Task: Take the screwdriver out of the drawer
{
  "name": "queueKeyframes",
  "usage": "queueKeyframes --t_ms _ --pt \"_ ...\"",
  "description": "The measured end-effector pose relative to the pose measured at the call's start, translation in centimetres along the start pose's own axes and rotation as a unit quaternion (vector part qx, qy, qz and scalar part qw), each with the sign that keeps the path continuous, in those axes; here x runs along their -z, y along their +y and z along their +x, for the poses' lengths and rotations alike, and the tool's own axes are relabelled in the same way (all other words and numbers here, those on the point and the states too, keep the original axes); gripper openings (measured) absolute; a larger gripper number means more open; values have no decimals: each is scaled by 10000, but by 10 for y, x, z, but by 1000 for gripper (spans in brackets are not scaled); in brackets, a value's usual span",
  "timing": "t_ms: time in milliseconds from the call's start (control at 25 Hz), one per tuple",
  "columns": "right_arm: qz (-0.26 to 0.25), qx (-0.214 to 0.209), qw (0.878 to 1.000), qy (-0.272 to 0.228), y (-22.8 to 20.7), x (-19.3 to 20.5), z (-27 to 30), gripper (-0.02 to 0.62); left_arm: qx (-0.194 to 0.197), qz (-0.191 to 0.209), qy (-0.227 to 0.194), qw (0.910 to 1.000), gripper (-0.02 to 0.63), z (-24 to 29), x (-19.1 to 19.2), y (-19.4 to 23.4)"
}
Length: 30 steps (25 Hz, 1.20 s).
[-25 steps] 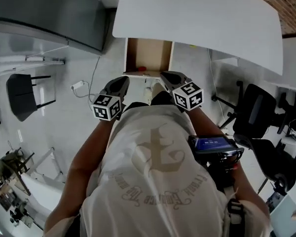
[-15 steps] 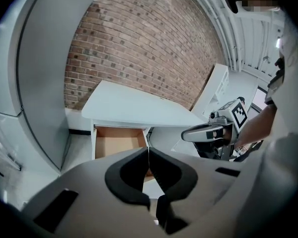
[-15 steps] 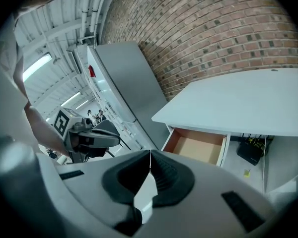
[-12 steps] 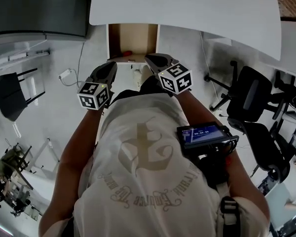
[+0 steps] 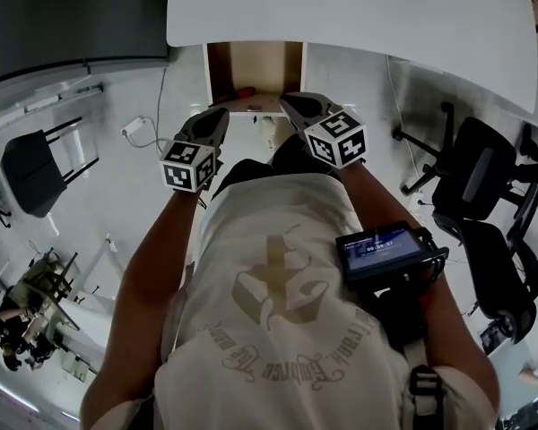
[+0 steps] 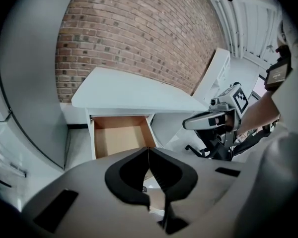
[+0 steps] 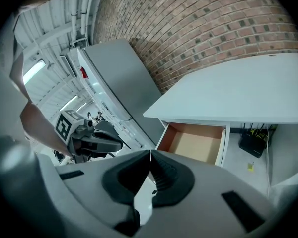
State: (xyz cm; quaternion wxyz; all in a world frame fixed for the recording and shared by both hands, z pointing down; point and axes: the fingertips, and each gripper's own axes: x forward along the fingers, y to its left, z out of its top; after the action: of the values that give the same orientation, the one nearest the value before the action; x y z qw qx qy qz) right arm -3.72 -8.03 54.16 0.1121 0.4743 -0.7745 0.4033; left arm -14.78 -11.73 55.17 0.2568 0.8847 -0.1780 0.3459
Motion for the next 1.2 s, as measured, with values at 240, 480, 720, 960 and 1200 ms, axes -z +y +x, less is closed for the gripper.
queueKeyframes --t_ms 240,480,720,960,1200 --pt "163 -85 9998 14 -12 3 20 23 -25 160 351 9993 21 21 6 24" --pt "310 -122 9994 33 -26 11 32 23 116 485 847 9952 22 50 24 33" --pt "376 -171 9991 84 -26 19 36 23 159 778 1299 9883 23 65 45 43" --pt "391 -238 9989 130 -20 22 37 23 323 1126 1756 9775 23 69 55 43" --pt "139 -236 9994 212 -15 22 37 23 520 1269 2137 9672 25 80 72 53"
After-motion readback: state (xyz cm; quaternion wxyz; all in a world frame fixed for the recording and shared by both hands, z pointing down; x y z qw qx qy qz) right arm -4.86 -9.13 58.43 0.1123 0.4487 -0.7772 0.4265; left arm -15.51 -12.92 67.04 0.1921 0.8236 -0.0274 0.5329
